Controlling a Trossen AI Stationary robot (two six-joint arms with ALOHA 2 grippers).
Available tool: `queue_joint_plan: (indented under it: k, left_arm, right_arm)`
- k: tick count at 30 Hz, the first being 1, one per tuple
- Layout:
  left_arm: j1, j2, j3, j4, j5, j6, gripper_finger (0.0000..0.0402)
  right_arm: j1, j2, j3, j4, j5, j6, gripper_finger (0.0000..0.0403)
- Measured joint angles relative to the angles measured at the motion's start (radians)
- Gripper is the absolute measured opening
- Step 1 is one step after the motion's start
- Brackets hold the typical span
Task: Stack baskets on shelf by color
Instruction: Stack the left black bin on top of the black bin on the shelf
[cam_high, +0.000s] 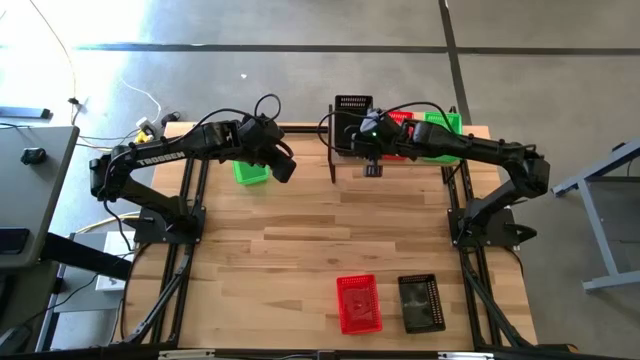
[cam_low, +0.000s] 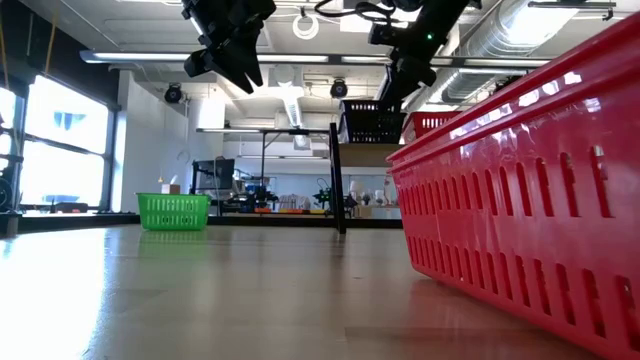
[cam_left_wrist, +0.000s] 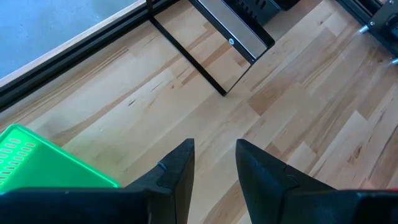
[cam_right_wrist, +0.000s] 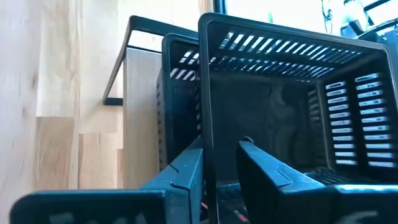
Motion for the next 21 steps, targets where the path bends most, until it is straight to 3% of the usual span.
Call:
queue_joint_plan:
  k: [4,10,18,21]
  left_arm:
    - [0.000,0.000,0.000,0.000,0.000,0.000,0.0107]
    - [0.000,0.000,0.000,0.000,-0.001,0.000,0.0107]
    - [0.000,0.000,0.000,0.000,-0.002,0.000,0.0107]
    - [0.000,0.000,0.000,0.000,-0.002,0.000,0.0107]
  right_arm:
    - [0.000,0.000,0.000,0.000,-0.003,0.002,0.0068]
    - [0.000,0.000,0.000,-0.002,-0.008,0.002,0.0008]
    - [0.000,-0.001,0.046,-0.066,-0.020,0.011,0.0004]
    - [-0.005,-0.001,0.085,-0.096,-0.086,0.053,0.0004]
